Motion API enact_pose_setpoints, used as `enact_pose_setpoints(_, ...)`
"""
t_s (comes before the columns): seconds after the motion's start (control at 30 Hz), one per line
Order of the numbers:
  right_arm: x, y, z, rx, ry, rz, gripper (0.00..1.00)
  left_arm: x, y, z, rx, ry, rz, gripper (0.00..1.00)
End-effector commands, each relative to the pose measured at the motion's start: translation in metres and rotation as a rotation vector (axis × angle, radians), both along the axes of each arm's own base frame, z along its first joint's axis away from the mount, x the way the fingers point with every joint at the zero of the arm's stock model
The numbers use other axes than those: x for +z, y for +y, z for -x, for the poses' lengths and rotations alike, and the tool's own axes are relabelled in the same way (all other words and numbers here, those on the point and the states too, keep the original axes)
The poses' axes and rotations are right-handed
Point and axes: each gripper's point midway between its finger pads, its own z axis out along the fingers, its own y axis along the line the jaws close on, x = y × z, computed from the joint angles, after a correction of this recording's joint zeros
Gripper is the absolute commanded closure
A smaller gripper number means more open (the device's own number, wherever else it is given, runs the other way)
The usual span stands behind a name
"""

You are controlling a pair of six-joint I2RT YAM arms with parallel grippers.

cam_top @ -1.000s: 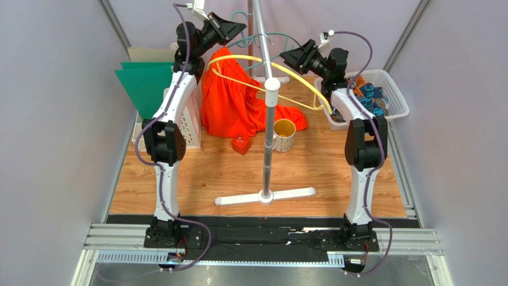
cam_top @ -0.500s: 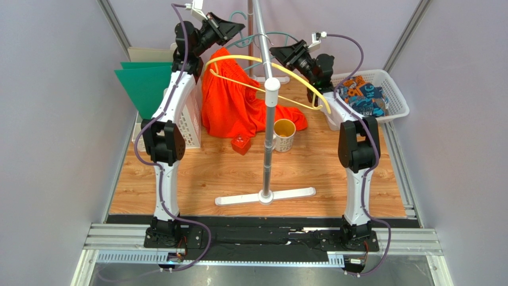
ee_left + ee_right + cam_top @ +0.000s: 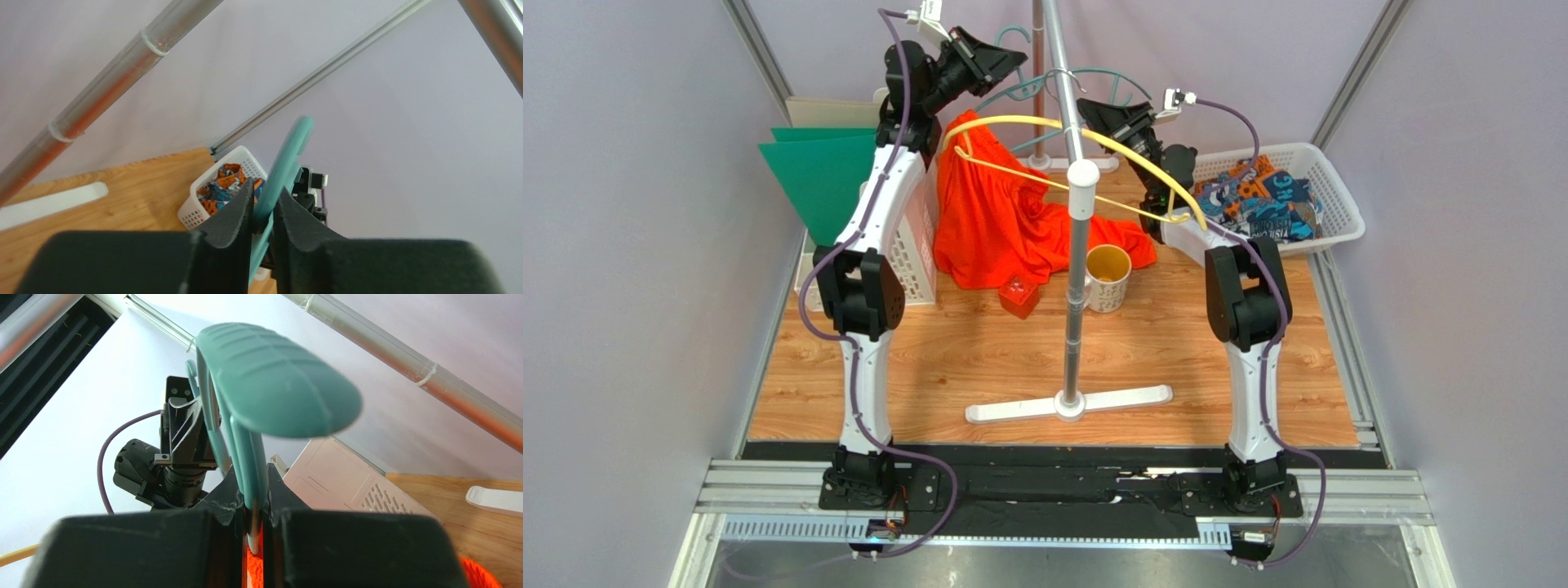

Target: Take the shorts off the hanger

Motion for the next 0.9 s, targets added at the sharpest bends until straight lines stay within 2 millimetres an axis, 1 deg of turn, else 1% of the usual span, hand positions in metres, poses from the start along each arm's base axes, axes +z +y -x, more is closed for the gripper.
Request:
enact_pose_setpoints(0.0, 0.023, -0.017, 0.006, -0.083, -0.122, -0.089, 1.00, 0.035, 0.004, 0.014, 0.027, -0.039, 0.011, 0.71)
enact_pose_setpoints(0.03, 0.026, -0.020, 0.005, -0.101, -0.126, -0.101, 1.00, 0.039, 0.005, 0.015, 0.035, -0.041, 0.011, 0.67)
enact_pose_setpoints(0.07, 0.031, -0.023, 0.005, -0.121, -0.143, -0.099, 1.00, 0.038, 0.006, 0.014, 0.044, -0.033, 0.009, 0.60)
enact_pose_setpoints(0.1, 0.033, -0.025, 0.004, -0.140, -0.151, -0.093, 1.00, 0.038, 0.007, 0.014, 0.050, -0.031, 0.007, 0.57)
enact_pose_setpoints(0.13, 0.037, -0.029, 0.002, -0.156, -0.164, -0.081, 1.00, 0.044, 0.008, 0.016, 0.058, -0.041, 0.002, 0.55)
enact_pose_setpoints(0.17, 0.043, -0.031, -0.001, -0.162, -0.174, -0.063, 1.00, 0.042, 0.012, 0.015, 0.072, -0.026, -0.003, 0.50)
enact_pose_setpoints(0.2, 0.043, -0.032, -0.002, -0.170, -0.193, -0.029, 1.00, 0.049, 0.016, 0.019, 0.082, -0.030, -0.003, 0.48)
enact_pose_setpoints(0.23, 0.044, -0.040, -0.007, -0.185, -0.197, -0.017, 1.00, 0.050, 0.020, 0.020, 0.093, -0.025, -0.010, 0.40)
enact_pose_setpoints(0.27, 0.048, -0.044, -0.009, -0.193, -0.210, -0.015, 1.00, 0.048, 0.028, 0.018, 0.116, -0.003, -0.018, 0.39)
enact_pose_setpoints(0.3, 0.049, -0.047, -0.010, -0.190, -0.222, -0.008, 1.00, 0.054, 0.032, 0.022, 0.124, -0.007, -0.023, 0.39)
enact_pose_setpoints(0.33, 0.052, -0.054, -0.011, -0.195, -0.239, -0.002, 1.00, 0.053, 0.036, 0.023, 0.133, 0.013, -0.030, 0.38)
enact_pose_setpoints(0.37, 0.053, -0.056, -0.013, -0.193, -0.250, 0.011, 1.00, 0.054, 0.043, 0.023, 0.151, 0.018, -0.033, 0.38)
enact_pose_setpoints(0.4, 0.061, -0.053, -0.010, -0.178, -0.292, 0.046, 1.00, 0.059, 0.047, 0.028, 0.158, 0.009, -0.043, 0.37)
enact_pose_setpoints(0.47, 0.064, -0.053, -0.010, -0.161, -0.323, 0.091, 1.00, 0.055, 0.055, 0.030, 0.180, 0.048, -0.060, 0.37)
enact_pose_setpoints(0.5, 0.073, -0.049, -0.003, -0.132, -0.370, 0.123, 1.00, 0.063, 0.062, 0.035, 0.192, 0.041, -0.062, 0.37)
enact_pose_setpoints(0.53, 0.071, -0.052, -0.006, -0.130, -0.379, 0.152, 1.00, 0.059, 0.065, 0.037, 0.193, 0.061, -0.067, 0.37)
enact_pose_setpoints(0.57, 0.071, -0.053, -0.006, -0.127, -0.390, 0.171, 1.00, 0.059, 0.068, 0.039, 0.202, 0.069, -0.070, 0.37)
enact_pose_setpoints(0.6, 0.072, -0.052, -0.003, -0.115, -0.405, 0.191, 1.00, 0.066, 0.072, 0.046, 0.211, 0.061, -0.071, 0.37)
enact_pose_setpoints(0.63, 0.075, -0.057, -0.003, -0.120, -0.422, 0.203, 1.00, 0.061, 0.077, 0.046, 0.221, 0.081, -0.078, 0.37)
enact_pose_setpoints(0.67, 0.076, -0.058, -0.002, -0.114, -0.434, 0.212, 1.00, 0.061, 0.082, 0.048, 0.236, 0.090, -0.080, 0.37)
enact_pose_setpoints(0.7, 0.075, -0.057, 0.001, -0.093, -0.448, 0.226, 1.00, 0.069, 0.086, 0.056, 0.246, 0.077, -0.087, 0.37)
enact_pose_setpoints(0.73, 0.079, -0.061, 0.004, -0.092, -0.472, 0.231, 1.00, 0.066, 0.090, 0.058, 0.257, 0.101, -0.099, 0.37)
enact_pose_setpoints(0.77, 0.077, -0.062, 0.005, -0.080, -0.474, 0.234, 1.00, 0.068, 0.092, 0.062, 0.267, 0.101, -0.106, 0.38)
enact_pose_setpoints(0.8, 0.076, -0.063, 0.007, -0.069, -0.480, 0.243, 1.00, 0.076, 0.095, 0.071, 0.278, 0.085, -0.121, 0.38)
enact_pose_setpoints(0.83, 0.077, -0.068, 0.009, -0.071, -0.495, 0.247, 1.00, 0.074, 0.097, 0.076, 0.286, 0.105, -0.128, 0.39)
enact_pose_setpoints(0.87, 0.077, -0.069, 0.010, -0.064, -0.500, 0.254, 1.00, 0.078, 0.097, 0.081, 0.286, 0.101, -0.129, 0.39)
